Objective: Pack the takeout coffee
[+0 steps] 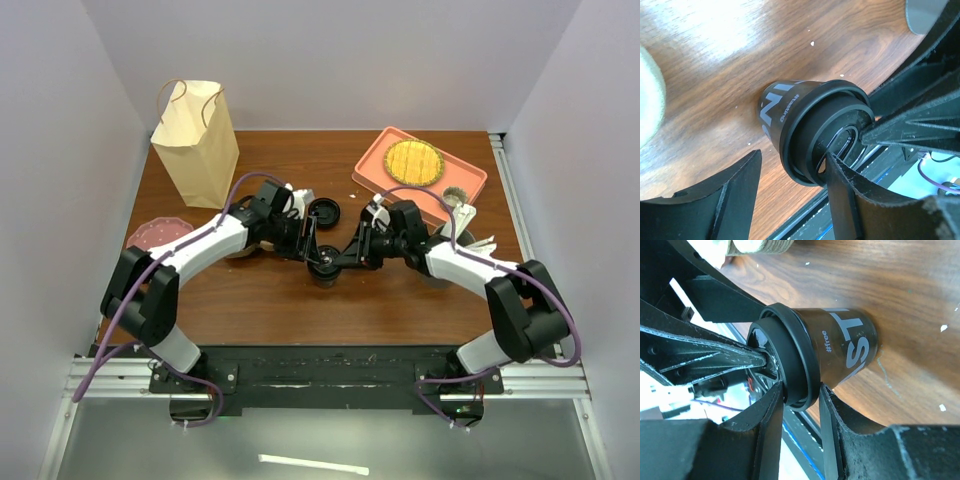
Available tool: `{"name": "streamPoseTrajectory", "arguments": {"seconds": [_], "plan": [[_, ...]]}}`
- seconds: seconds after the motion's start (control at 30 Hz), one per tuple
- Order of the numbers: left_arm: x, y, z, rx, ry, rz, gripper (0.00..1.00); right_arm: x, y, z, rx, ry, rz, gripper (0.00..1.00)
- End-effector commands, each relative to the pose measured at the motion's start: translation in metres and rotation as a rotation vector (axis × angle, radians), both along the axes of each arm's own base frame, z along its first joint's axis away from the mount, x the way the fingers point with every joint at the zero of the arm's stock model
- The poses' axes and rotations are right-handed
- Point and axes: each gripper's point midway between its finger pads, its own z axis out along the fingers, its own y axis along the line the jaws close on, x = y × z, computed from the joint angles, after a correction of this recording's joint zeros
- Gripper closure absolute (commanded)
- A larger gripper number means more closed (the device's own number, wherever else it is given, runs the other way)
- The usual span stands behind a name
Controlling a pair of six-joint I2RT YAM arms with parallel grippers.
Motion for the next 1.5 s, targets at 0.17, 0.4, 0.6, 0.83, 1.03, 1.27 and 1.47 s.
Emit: {"name": "streamPoseTrajectory", "arguments": {"seconds": [0.17, 0.4, 0.6, 0.83, 1.03, 1.27, 1.47], "plan": [[0.014, 0.007, -0.011, 0.057, 0.0, 0.03, 0.41, -0.029, 0.016, -0.027, -0.117, 0.166, -0.179, 0.76], [0.01, 0.012, -0.028, 0.09, 0.016, 0.004, 0.46, -0.023, 0.022, 0.008, -0.101, 0.111, -0.185, 0.61], [0.006, 0.018, -0.04, 0.121, 0.013, -0.018, 0.46, -0.023, 0.021, 0.037, -0.141, 0.006, -0.074, 0.49], [0.003, 0.02, -0.045, 0.124, -0.019, -0.075, 0.46, -0.004, -0.001, 0.048, -0.143, -0.052, -0.056, 0.54], [-0.007, 0.016, -0.049, 0.093, -0.023, -0.171, 0.47, 0.017, -0.02, 0.045, -0.185, -0.103, 0.01, 0.61], [-0.019, 0.017, -0.06, 0.083, 0.014, -0.234, 0.47, 0.013, -0.019, 0.033, -0.186, -0.088, 0.098, 0.62], [-0.023, 0.018, -0.065, 0.086, 0.028, -0.23, 0.47, 0.011, -0.014, 0.022, -0.155, -0.063, 0.129, 0.63]]}}
